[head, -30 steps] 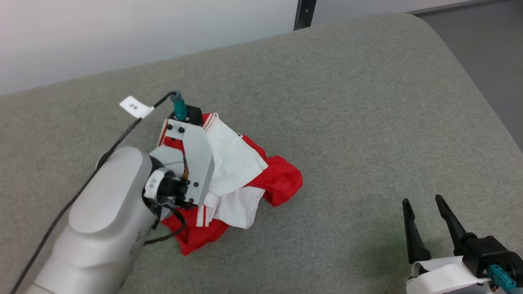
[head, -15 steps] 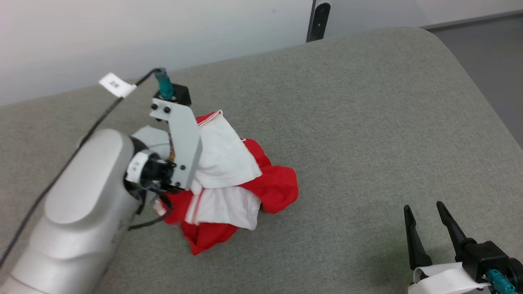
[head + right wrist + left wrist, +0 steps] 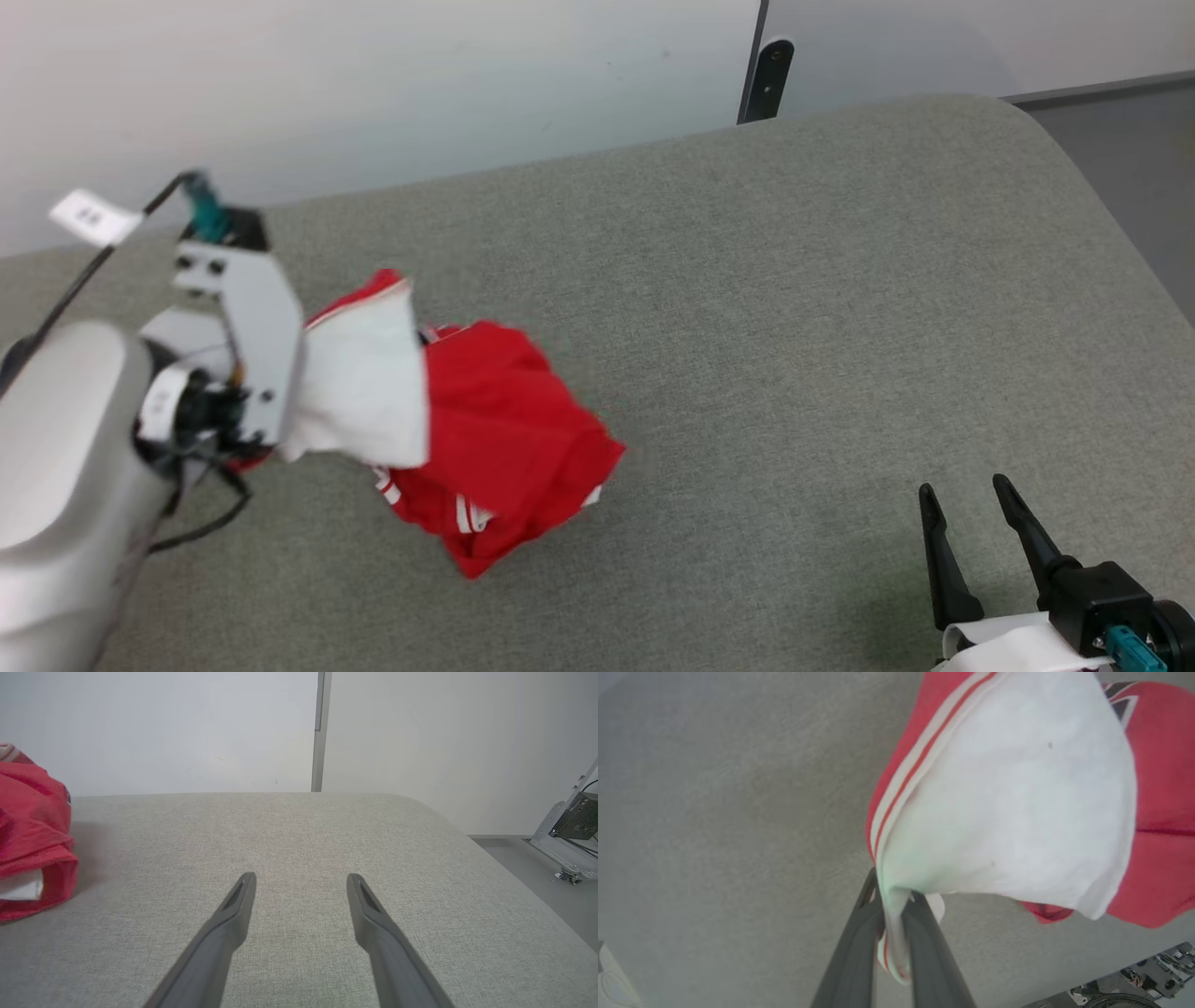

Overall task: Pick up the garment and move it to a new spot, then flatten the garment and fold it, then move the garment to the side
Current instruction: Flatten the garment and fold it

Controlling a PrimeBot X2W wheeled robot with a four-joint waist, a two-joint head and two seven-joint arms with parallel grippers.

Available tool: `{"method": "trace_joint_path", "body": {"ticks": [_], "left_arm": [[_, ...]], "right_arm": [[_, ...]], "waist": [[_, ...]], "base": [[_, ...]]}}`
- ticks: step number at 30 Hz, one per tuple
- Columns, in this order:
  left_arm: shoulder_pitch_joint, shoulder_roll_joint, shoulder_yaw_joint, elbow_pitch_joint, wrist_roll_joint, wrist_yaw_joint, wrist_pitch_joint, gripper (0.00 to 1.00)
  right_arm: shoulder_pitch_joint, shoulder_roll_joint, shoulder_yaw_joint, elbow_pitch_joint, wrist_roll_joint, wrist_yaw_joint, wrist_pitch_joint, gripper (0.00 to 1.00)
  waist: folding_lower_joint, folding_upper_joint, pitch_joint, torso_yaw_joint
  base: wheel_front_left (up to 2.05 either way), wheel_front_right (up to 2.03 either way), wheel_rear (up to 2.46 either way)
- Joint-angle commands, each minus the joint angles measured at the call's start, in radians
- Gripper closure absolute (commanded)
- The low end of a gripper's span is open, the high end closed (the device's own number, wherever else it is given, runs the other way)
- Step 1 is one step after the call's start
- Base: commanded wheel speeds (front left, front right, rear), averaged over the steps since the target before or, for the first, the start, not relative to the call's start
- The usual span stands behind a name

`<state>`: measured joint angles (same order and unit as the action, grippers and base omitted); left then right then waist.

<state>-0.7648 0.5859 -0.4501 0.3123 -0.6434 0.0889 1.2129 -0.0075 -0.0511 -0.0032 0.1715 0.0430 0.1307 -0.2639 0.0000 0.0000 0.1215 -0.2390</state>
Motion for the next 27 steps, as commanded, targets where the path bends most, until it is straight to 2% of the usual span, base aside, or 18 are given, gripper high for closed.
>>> {"method": "trace_joint_path", "body": {"ticks": [1,8,11,15,23,24,25,26,27], "left_arm": [[0.020,0.013,0.005,0.003,0.008,0.008,-0.002,1.00],[0.139,0.114,0.027,0.035,0.011,0.042,0.000,1.00],[0.198,0.138,0.031,0.049,0.010,0.060,-0.008,1.00],[0.273,0.127,0.044,0.070,-0.014,0.086,-0.032,1.00],[0.364,0.073,0.036,0.111,-0.050,0.093,-0.074,1.00],[0.366,0.066,0.038,0.113,-0.058,0.095,-0.075,0.96],[0.364,0.059,0.040,0.112,-0.062,0.093,-0.081,0.84],[0.358,0.055,0.044,0.107,-0.066,0.090,-0.091,0.62],[0.349,0.053,0.049,0.101,-0.067,0.088,-0.104,0.11]], "right_arm": [[0.015,0.002,-0.002,0.000,-0.004,0.000,-0.001,0.00],[0.019,0.001,-0.008,-0.009,-0.010,0.000,-0.001,0.00],[0.018,0.002,-0.009,-0.010,-0.012,0.000,-0.001,0.00],[0.009,0.002,-0.010,-0.011,-0.012,0.000,-0.001,0.00],[-0.005,0.002,-0.006,-0.001,-0.016,0.000,-0.001,0.00],[-0.005,0.002,-0.007,0.001,-0.016,0.000,-0.001,0.00],[-0.004,0.002,-0.009,0.002,-0.017,0.000,-0.001,0.00],[-0.001,0.002,-0.010,0.003,-0.019,0.000,-0.001,0.00],[0.002,0.001,-0.012,0.005,-0.019,0.000,-0.001,0.00]], "waist": [[0.0000,0.0000,-0.001,0.001],[0.0000,0.0000,0.011,0.004],[0.0000,0.0000,0.018,0.005],[0.0000,0.0000,0.028,0.007],[0.0000,0.0000,0.034,0.014],[0.0000,0.0000,0.033,0.016],[0.0000,0.0000,0.030,0.020],[0.0000,0.0000,0.027,0.023],[0.0000,0.0000,0.022,0.026]], "base": [[0.00,0.00,0.00],[0.00,0.00,0.00],[0.00,0.00,0.00],[0.00,0.00,0.00],[0.00,0.00,0.00],[0.00,0.00,0.00],[0.00,0.00,0.00],[0.00,0.00,0.00],[0.00,0.00,0.00]]}}
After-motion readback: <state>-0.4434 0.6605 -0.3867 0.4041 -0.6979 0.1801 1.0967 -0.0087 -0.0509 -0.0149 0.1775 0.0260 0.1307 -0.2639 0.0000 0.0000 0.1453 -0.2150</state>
